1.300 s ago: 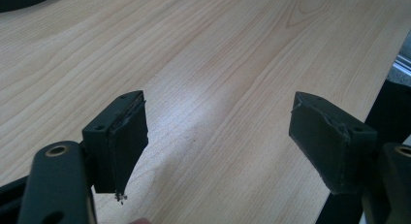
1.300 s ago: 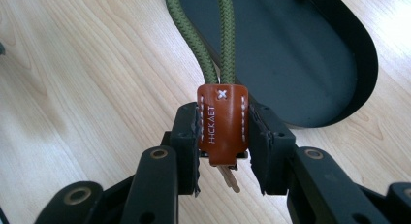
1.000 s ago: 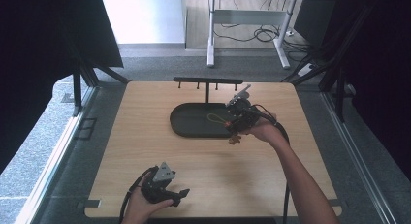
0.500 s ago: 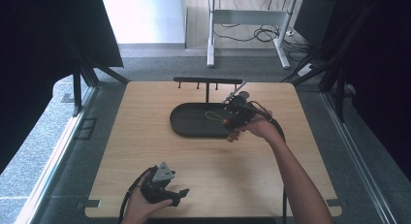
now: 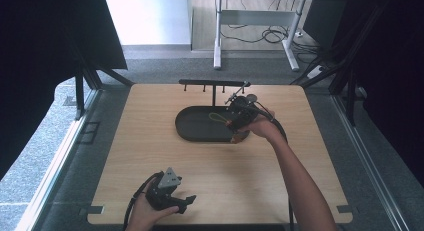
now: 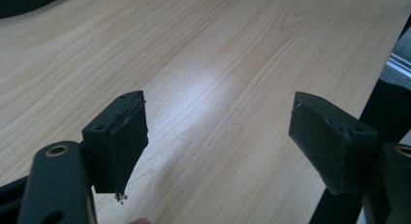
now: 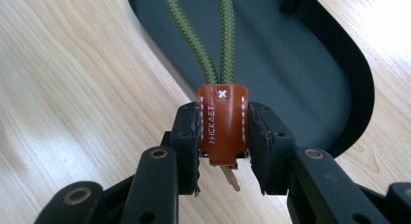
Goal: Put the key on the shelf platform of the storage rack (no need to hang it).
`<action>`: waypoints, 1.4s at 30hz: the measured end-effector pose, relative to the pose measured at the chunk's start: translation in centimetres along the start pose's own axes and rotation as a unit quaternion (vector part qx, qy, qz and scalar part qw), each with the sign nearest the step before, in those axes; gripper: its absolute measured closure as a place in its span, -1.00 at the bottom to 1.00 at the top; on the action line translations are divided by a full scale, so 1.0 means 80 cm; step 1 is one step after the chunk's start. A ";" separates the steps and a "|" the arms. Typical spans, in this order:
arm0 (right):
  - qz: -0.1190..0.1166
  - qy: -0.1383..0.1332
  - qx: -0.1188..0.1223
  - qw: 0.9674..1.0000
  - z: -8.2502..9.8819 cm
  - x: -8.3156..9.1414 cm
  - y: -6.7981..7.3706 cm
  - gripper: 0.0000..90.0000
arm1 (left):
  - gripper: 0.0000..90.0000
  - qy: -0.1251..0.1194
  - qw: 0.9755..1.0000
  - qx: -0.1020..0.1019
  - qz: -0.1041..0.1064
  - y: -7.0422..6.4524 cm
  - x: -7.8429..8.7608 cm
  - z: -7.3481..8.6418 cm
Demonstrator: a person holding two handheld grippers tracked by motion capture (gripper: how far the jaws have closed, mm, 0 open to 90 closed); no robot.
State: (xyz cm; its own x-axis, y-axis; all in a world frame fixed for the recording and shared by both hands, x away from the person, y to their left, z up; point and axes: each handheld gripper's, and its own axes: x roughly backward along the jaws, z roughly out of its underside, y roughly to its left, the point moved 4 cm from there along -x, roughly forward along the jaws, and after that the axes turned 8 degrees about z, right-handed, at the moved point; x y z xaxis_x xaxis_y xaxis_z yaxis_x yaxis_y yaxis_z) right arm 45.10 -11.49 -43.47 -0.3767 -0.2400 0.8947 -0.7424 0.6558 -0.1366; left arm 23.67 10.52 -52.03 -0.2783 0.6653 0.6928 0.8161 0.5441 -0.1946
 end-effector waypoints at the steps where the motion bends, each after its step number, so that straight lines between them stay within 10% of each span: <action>1: 0.000 0.000 0.000 1.000 0.000 0.000 0.000 0.48 | -0.51 0.000 1.000 0.000 0.000 0.000 0.000 0.000; 42: 0.007 -0.009 -0.031 0.999 -0.045 -0.047 -0.029 0.48 | -0.50 -0.002 1.000 -0.001 0.004 -0.001 0.001 -0.001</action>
State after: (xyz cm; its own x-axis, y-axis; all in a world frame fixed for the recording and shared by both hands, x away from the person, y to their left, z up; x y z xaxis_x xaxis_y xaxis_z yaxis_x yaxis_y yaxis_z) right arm 50.22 -9.53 -44.95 -0.3973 -0.2424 0.8851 -0.7016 0.7019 -0.1227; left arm 23.60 10.46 -51.93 -0.2737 0.6722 0.6879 0.8192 0.5377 -0.1994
